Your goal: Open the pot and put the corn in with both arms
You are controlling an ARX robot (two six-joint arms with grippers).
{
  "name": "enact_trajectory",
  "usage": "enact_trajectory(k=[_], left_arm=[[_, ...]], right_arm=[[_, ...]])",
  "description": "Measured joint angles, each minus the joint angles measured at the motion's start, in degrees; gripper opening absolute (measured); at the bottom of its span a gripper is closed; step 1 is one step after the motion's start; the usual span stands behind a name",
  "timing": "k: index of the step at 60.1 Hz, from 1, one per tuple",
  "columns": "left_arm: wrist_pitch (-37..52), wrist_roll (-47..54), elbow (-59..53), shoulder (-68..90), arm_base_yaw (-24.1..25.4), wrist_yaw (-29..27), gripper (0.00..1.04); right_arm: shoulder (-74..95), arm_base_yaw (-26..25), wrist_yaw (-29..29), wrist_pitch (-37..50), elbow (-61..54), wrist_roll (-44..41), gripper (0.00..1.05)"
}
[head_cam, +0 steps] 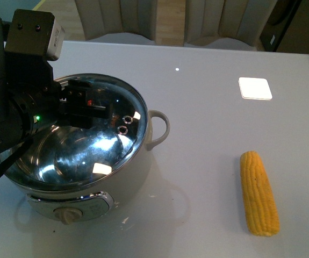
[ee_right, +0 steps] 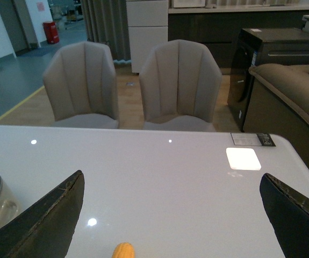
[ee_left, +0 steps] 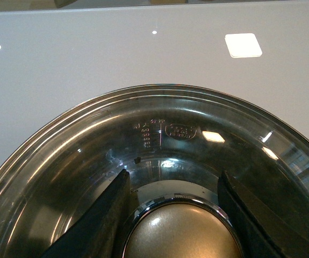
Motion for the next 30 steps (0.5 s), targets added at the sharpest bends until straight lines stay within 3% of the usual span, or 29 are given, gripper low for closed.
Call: enact_trajectory(k=[30], left_arm=[[-5.5,-0.3,0.2,-4.0,0.9,-1.1,0.43]], right_arm=[[0.0,0.0,0.0,0.0,0.0,0.0,0.96]])
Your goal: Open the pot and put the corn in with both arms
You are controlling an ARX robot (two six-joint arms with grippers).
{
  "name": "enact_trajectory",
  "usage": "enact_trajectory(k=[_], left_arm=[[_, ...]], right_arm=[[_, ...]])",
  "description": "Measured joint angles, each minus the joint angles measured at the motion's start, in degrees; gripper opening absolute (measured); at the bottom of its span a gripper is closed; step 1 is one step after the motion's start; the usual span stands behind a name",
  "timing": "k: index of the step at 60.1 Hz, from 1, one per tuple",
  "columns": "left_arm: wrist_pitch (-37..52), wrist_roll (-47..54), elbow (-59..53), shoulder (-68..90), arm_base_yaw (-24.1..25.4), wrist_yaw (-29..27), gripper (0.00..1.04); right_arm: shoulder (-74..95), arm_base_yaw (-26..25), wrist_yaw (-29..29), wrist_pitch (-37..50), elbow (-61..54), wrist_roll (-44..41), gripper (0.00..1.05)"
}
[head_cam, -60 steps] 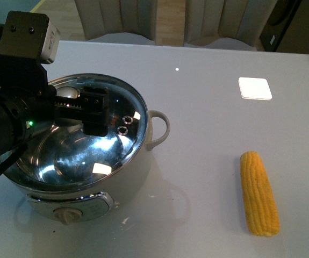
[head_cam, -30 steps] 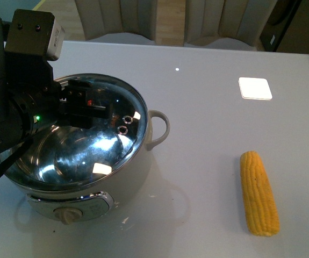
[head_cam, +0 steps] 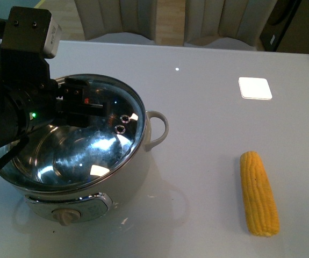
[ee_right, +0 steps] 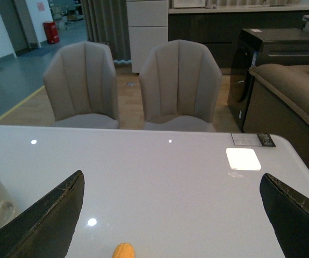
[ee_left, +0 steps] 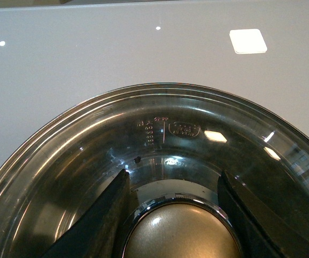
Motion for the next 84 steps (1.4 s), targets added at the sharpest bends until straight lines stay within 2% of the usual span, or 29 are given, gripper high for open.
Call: enact_trajectory(k=[20,31,45,64,74,84], left_arm=[[-7.6,0.4,1.7,-11.3,2.7,-0.3,0.43],[-9.3,0.9,2.3,-16.8,7.2,1.8,0.43],[-8.2,4.3,1.8,-19.9,18.9,4.9,0.43],[2.2,9.0,-2.5,-12.2,40.0,11.2,0.43],[9.0,10.3,-3.7,-3.1,46.3,12.7,0.43],[14.6,11.0,-3.8,5.5,48.5,13.4,0.43]], right_arm=[[0.0,0.0,0.0,0.0,0.0,0.0,0.96],[0.0,0.0,0.0,0.0,0.0,0.0,0.96],[0.0,0.0,0.0,0.0,0.0,0.0,0.96],[0.0,0.0,0.0,0.0,0.0,0.0,0.96],[0.0,0.0,0.0,0.0,0.0,0.0,0.96],[0.0,0.0,0.0,0.0,0.0,0.0,0.96]])
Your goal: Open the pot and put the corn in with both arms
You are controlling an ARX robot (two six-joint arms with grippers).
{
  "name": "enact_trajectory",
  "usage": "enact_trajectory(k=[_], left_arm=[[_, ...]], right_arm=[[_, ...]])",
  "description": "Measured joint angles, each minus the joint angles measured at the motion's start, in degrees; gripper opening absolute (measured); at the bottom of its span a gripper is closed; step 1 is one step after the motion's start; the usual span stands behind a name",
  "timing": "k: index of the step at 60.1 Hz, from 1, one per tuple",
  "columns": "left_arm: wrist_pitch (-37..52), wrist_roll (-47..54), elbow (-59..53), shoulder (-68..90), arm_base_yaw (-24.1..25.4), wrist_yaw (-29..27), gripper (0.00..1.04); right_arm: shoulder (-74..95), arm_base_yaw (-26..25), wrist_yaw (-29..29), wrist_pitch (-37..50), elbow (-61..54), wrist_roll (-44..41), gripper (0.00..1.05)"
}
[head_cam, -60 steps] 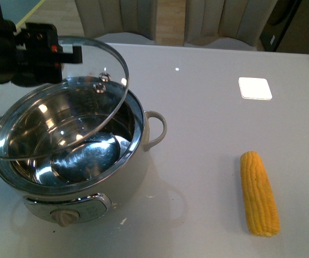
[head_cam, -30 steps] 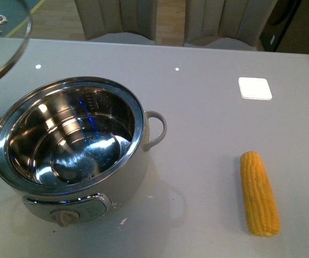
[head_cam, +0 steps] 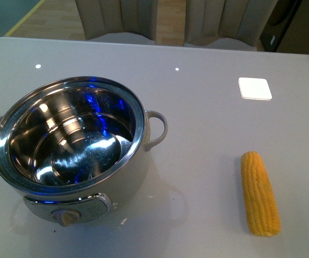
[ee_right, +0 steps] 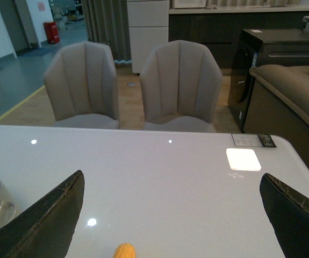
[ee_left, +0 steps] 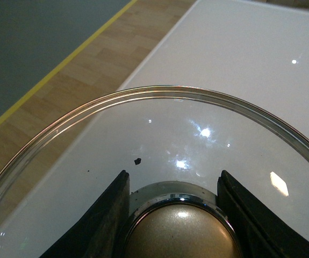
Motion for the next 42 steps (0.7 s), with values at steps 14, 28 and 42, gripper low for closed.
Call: enact_trajectory(k=[14,28,42], left_arm=[[4.9,0.2,2.9,12.3,1.3,0.0,0.43],[8.5,0.1,9.1,20.3,1.2,0.7,0.43],[9.8,-0.4,13.6,26.2,0.9,1.5,0.43]], right_arm=[[0.0,0.0,0.0,0.0,0.0,0.0,0.96],[0.0,0.0,0.0,0.0,0.0,0.0,0.96],[0.0,0.0,0.0,0.0,0.0,0.0,0.96]])
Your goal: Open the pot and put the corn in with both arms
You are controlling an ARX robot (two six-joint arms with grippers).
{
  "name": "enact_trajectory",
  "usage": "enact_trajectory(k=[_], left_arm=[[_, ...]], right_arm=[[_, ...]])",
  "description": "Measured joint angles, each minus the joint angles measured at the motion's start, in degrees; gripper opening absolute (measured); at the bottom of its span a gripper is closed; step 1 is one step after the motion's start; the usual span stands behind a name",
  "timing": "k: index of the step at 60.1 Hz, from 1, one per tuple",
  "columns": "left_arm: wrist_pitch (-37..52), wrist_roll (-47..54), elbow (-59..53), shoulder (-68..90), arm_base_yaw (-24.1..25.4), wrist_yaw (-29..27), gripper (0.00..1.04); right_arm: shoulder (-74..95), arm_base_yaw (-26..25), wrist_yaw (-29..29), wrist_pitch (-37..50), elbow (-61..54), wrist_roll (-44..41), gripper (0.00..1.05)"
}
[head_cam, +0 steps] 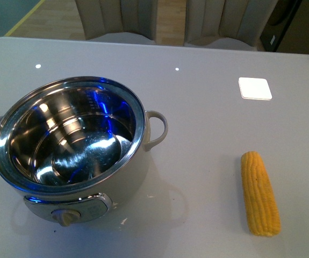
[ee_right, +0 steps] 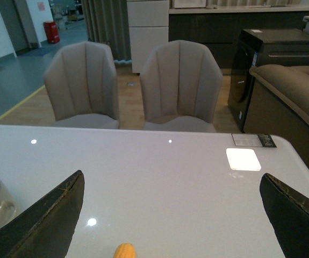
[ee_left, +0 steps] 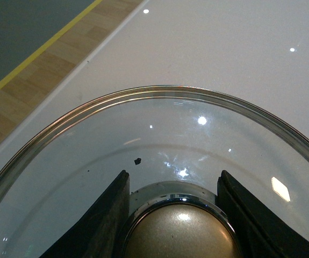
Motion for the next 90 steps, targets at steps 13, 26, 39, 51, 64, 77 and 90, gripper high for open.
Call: enact_trajectory(k=[13,26,39,51,64,77,90], left_arm=[[3.1,-0.9,3.2,5.1,0.0,0.2,0.43],[4.0,-1.2,4.8,7.8,0.0,0.4,0.43],[4.0,-1.8,5.9,8.7,0.2,0.4,0.43],[4.5,-2.2,5.9,8.8,0.3,0.4,0.46],[4.0,-2.2,4.9,3.6,0.2,0.4,0.82],[1.2,-2.6,1.4,-4.5,0.1,0.5,0.97],[-5.6,-3.0,-5.4,-18.2,0.2,1.8,0.98]], right_arm=[[0.0,0.0,0.0,0.0,0.0,0.0,0.96],[0.0,0.0,0.0,0.0,0.0,0.0,0.96],[0.0,0.0,0.0,0.0,0.0,0.0,0.96],[0.0,0.0,0.0,0.0,0.0,0.0,0.96],[0.0,0.0,0.0,0.0,0.0,0.0,0.96],[0.0,0.0,0.0,0.0,0.0,0.0,0.96],[0.0,0.0,0.0,0.0,0.0,0.0,0.96]])
